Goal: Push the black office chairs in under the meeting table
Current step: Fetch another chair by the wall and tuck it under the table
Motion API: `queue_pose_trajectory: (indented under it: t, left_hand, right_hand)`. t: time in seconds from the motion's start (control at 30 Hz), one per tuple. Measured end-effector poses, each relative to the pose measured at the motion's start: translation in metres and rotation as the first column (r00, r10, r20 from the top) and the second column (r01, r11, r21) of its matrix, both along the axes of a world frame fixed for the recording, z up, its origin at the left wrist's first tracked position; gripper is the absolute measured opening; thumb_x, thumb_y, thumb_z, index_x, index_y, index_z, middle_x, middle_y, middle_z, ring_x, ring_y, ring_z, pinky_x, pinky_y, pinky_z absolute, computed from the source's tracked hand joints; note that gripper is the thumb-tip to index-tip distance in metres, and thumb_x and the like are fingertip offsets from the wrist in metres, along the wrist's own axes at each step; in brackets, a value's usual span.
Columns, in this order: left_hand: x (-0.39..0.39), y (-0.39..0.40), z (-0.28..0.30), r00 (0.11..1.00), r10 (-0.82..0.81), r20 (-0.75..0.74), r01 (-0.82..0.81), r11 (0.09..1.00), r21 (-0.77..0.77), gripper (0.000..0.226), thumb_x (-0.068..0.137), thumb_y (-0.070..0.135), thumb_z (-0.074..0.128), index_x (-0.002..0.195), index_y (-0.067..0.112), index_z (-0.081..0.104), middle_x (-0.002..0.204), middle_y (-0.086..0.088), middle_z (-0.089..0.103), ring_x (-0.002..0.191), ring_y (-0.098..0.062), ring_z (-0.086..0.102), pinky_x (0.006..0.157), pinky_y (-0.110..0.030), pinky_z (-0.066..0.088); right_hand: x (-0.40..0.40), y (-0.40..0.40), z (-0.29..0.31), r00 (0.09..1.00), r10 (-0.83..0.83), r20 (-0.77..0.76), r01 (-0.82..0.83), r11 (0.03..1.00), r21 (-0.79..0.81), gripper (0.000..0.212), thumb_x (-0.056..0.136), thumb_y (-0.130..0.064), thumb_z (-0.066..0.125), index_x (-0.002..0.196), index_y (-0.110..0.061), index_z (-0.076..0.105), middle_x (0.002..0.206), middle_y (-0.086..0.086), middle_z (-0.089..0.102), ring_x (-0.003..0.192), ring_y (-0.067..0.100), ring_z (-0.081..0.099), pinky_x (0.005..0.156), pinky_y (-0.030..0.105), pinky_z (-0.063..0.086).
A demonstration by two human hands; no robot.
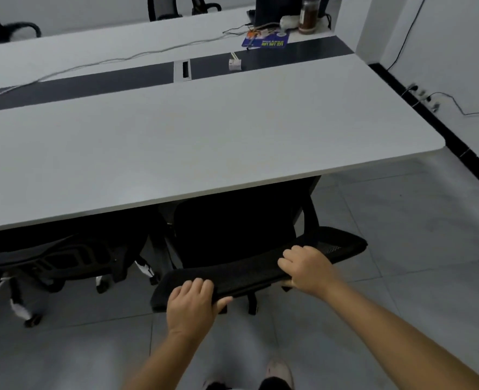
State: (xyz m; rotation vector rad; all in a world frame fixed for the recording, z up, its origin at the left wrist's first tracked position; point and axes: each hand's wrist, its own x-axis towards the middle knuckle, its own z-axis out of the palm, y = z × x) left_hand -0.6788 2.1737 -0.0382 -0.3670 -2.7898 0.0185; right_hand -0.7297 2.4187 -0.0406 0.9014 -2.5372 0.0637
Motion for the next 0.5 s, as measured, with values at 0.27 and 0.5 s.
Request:
queue_pose_trajectory:
  t: [0.27,0.5]
  left_hand:
    - [-0.066,-0.019,-0.001,0.997,-0.073,-0.039,0.072,0.997,-0.020,0.076,0.092,0.059,0.008,0.051,0.018,0.057,0.048,0.004,0.052,0.042,-0.013,0.050,0.051,-0.020,0.034]
    - [-0.130,-0.045,-0.004,0.988,-0.133,-0.083,0.134,0.991,0.006,0.071,0.092,0.060,0.014,0.052,0.016,0.053,0.048,0.001,0.050,0.041,-0.017,0.049,0.057,-0.027,0.024]
  right_hand:
    - [-0.044,-0.016,-0.010,0.998,-0.065,0.026,0.066,0.996,-0.066,0.044,0.071,-0.051,0.042,0.051,-0.013,0.051,0.047,-0.001,0.046,0.040,0.015,0.044,0.036,0.020,0.028]
    - [-0.087,-0.037,-0.010,0.991,-0.132,0.022,0.132,0.991,-0.030,0.047,0.070,-0.056,0.040,0.051,-0.015,0.052,0.048,-0.003,0.047,0.042,0.014,0.045,0.036,0.021,0.031]
